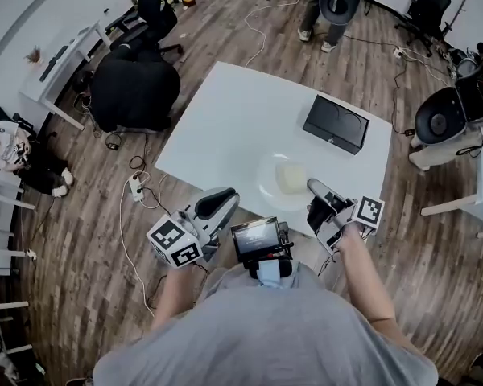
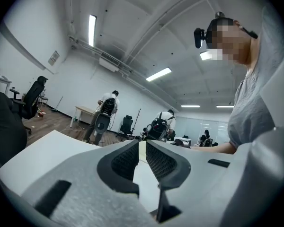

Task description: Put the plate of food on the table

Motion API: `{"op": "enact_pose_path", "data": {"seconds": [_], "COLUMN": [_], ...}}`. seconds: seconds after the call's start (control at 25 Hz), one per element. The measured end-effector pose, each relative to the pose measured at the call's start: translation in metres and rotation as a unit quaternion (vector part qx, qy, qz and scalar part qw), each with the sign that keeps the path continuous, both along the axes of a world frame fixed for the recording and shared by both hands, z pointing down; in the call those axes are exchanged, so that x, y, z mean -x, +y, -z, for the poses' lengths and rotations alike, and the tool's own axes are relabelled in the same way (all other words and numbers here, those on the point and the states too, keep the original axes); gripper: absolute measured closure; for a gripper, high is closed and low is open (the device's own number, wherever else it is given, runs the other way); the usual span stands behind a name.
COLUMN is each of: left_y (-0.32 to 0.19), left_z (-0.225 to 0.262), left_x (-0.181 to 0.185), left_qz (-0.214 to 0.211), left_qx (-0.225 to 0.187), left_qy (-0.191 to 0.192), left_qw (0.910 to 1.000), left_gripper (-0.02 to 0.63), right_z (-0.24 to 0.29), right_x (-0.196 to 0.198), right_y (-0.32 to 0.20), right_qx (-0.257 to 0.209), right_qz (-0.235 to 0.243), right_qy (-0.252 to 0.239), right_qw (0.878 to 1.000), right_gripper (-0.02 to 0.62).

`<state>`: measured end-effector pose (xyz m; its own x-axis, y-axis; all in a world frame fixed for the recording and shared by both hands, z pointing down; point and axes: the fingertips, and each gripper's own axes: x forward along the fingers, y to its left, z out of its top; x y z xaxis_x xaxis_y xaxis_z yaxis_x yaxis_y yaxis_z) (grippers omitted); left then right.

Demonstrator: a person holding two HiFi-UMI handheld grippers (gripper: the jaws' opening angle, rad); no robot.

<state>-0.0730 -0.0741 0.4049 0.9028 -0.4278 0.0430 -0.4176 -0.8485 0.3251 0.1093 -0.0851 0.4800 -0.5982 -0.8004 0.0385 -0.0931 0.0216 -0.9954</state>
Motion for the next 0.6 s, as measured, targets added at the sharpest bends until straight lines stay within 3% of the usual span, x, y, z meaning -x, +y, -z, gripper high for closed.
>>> {"op": "enact_pose_path", "data": {"seconds": [0.36,0.6], "left_y": [-0.050,-0.068], "left_z": [-0.012,-0.051], "left_x": [-0.011,-0.023], "left_qz": [0.052,0.054], "left_qx": [0.003,-0.011], "left_qy": [0.007,-0.022], "left_qw": [0.9986,0.9982], "left_gripper": [0.561,0.561], "right_z": [-0.051,-0.095], "right_x": [-0.009,-0.007], "right_y": [-0.071,-0.095], "right_qx": [0.025,0.029], "right_qz": [0.037,0.049], "right_qy": [0.020,0.031], "right_qw": [0.999,0.998], "right_gripper": [0.558,0.558]}}
